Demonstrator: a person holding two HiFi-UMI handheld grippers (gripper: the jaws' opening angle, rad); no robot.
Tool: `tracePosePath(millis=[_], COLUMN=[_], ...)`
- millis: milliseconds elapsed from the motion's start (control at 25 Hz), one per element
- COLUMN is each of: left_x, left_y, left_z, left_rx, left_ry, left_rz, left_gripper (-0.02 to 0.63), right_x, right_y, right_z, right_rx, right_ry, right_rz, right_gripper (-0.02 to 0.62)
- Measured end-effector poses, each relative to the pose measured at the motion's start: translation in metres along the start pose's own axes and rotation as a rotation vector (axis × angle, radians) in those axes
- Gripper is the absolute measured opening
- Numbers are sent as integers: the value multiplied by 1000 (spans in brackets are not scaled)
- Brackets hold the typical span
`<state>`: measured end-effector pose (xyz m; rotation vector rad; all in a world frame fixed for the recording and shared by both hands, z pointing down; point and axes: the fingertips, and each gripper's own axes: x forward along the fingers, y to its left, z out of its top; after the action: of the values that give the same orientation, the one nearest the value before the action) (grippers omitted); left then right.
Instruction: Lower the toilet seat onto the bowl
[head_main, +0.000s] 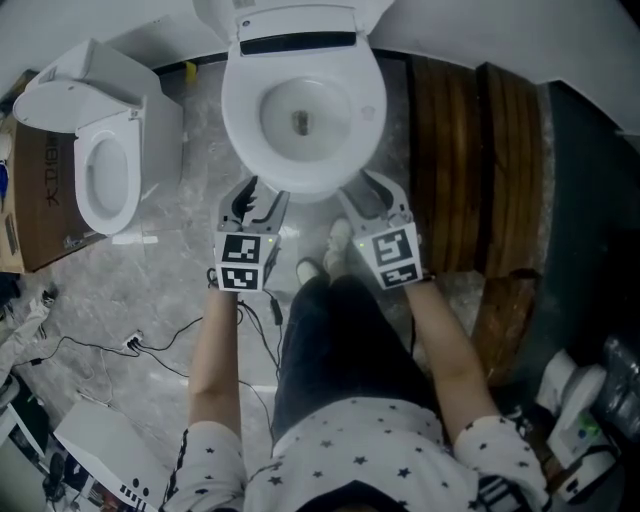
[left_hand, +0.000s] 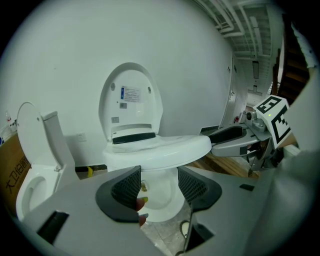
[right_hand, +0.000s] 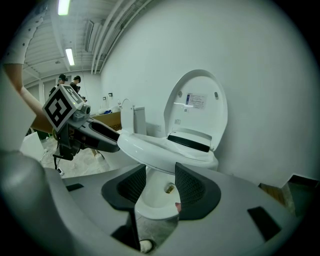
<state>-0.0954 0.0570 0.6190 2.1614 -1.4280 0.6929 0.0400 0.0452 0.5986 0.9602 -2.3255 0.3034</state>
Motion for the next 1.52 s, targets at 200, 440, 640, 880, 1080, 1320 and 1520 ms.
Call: tracePosePath(millis=[200,440,640,880,1080,1320,1520], left_x=[3,7,12,17,22,27,31], left_y=[-1,-4,-5,-7,-6,-8,-10], left_z=[-10,-25,-39,-54,-64,-76,-83], left_rx=[5,17,15,12,9,9,11], left_ry=[6,18,32,45,52,60,69], left_rz=[-13,-29,-39,-57,-63,-72,-75], left_gripper=[233,233,233,233,233,233,233], right_x=[4,6,12,16,22,26,28], right_y=[3,7,11,16,18,20,21], right_z=[-10,-24,-37,-52,-61,-73,-82], right_rx=[0,-5,-5,-9,-11,-6,-2], right_ry=[8,27,48,64,74,84,95], right_rz=[-8,-10,-14,-22,-26,-30,-33], right_gripper=[176,176,176,176,176,176,176])
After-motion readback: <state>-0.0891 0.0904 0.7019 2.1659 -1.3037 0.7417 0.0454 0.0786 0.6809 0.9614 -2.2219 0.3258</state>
